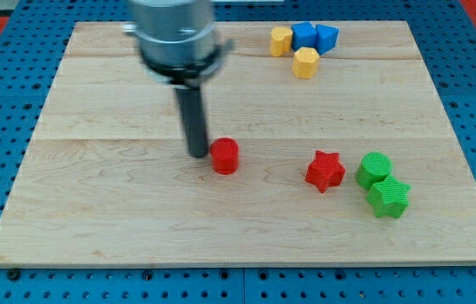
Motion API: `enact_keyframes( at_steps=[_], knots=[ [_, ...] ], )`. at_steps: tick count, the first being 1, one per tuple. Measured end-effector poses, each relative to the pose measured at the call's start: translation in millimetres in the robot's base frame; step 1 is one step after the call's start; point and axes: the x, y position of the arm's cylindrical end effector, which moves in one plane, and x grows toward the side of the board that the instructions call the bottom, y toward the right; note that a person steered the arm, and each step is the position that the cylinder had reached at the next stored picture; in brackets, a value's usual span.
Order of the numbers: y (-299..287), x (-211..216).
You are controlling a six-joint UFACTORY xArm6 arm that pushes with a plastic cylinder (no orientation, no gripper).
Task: Slide the red blocks closer to the green blocks
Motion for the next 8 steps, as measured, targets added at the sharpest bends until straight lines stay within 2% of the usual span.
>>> enact_keyframes(
  at_steps=[1,2,3,4,5,6,7,8],
  knots=[
    [22,11],
    [-13,14],
    [75,32],
    [138,34],
    [74,24],
    [99,-33],
    [166,-31],
    [166,-8]
  ],
)
